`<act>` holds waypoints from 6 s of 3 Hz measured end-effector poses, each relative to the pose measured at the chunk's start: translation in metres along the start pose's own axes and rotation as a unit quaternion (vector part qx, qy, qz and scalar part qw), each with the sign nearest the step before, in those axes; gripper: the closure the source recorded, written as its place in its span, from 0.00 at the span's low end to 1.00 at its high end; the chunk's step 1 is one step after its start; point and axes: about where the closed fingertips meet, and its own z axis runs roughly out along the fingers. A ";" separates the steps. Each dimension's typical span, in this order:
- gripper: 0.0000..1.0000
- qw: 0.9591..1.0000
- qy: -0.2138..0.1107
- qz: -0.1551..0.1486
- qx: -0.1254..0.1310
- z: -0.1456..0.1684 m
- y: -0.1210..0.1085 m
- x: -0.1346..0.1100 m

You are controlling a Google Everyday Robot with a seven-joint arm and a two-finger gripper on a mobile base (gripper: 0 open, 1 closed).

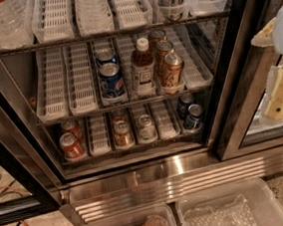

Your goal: Pick 7up can from bottom shelf of fridge

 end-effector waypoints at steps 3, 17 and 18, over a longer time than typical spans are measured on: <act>0.00 0.999 -0.027 0.013 -0.013 0.059 0.009 0.006; 0.00 0.865 -0.356 0.348 0.059 0.388 0.081 -0.056; 0.00 0.866 -0.373 0.331 0.042 0.393 0.075 -0.070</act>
Offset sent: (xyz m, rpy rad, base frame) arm 0.0050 0.0014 -0.0407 -0.0044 0.0027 0.0359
